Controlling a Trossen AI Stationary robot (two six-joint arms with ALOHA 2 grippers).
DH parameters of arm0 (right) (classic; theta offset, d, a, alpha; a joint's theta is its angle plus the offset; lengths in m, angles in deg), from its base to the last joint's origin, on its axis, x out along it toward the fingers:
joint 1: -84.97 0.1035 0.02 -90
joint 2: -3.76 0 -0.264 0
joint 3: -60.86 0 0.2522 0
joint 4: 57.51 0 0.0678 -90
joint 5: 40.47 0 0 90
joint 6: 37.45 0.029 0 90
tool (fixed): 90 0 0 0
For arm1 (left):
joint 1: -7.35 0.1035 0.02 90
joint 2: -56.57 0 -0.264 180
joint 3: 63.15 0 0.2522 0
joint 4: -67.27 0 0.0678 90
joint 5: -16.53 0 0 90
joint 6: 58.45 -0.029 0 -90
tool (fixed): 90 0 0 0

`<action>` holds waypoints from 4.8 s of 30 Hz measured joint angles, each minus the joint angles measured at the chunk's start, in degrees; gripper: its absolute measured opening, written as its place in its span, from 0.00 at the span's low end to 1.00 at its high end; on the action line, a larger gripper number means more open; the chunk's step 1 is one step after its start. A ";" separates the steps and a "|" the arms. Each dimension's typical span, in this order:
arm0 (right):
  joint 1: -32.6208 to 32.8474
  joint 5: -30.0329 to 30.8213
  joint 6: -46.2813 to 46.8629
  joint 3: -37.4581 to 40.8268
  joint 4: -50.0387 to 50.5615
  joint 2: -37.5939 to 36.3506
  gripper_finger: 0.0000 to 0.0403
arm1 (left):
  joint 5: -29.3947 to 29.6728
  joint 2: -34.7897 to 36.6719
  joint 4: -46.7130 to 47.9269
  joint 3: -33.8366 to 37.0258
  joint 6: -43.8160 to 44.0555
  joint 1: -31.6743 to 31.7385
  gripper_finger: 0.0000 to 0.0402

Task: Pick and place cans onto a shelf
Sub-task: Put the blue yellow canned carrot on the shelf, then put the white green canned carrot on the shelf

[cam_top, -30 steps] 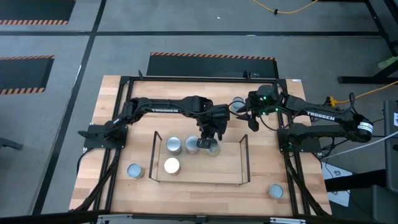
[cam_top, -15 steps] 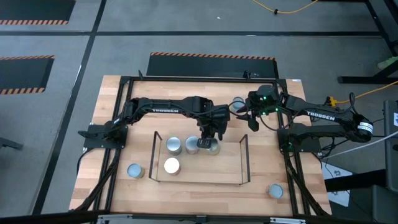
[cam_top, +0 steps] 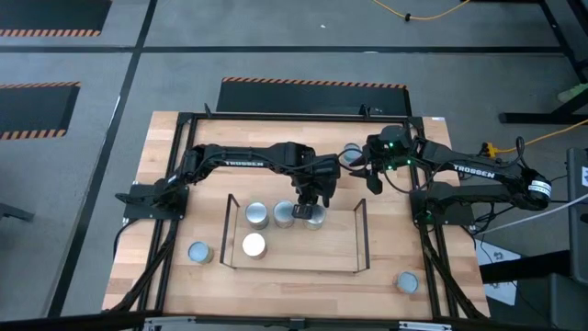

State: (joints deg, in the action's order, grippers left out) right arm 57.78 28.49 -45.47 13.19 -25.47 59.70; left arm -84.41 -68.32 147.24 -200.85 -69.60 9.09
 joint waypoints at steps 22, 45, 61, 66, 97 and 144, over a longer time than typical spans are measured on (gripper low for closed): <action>-0.01 0.00 -0.02 0.00 0.02 0.00 0.39 | 10.75 0.03 -3.90 0.00 4.82 9.46 0.05; -0.01 0.00 -0.21 0.00 -0.39 0.00 0.39 | 9.76 -4.39 -7.31 -0.07 6.08 20.00 0.30; 0.03 0.00 -0.10 0.00 -0.42 0.01 0.39 | 10.40 -9.09 -7.50 0.02 6.05 19.95 0.31; 0.03 0.00 -0.04 0.00 -0.42 0.02 0.39 | 10.37 -9.84 -8.08 0.00 6.05 19.93 0.31; 0.05 0.00 0.21 0.00 0.43 -0.25 0.39 | 9.90 -12.23 -8.44 -0.04 5.86 19.65 0.01; -0.03 2.92 3.48 0.02 4.39 -15.96 0.39 | 10.83 3.37 1.09 -8.17 17.67 -14.02 0.00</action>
State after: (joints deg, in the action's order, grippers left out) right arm 57.75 31.41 -41.99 13.21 -21.08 43.75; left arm -73.58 -64.95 148.33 -209.02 -51.93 -4.93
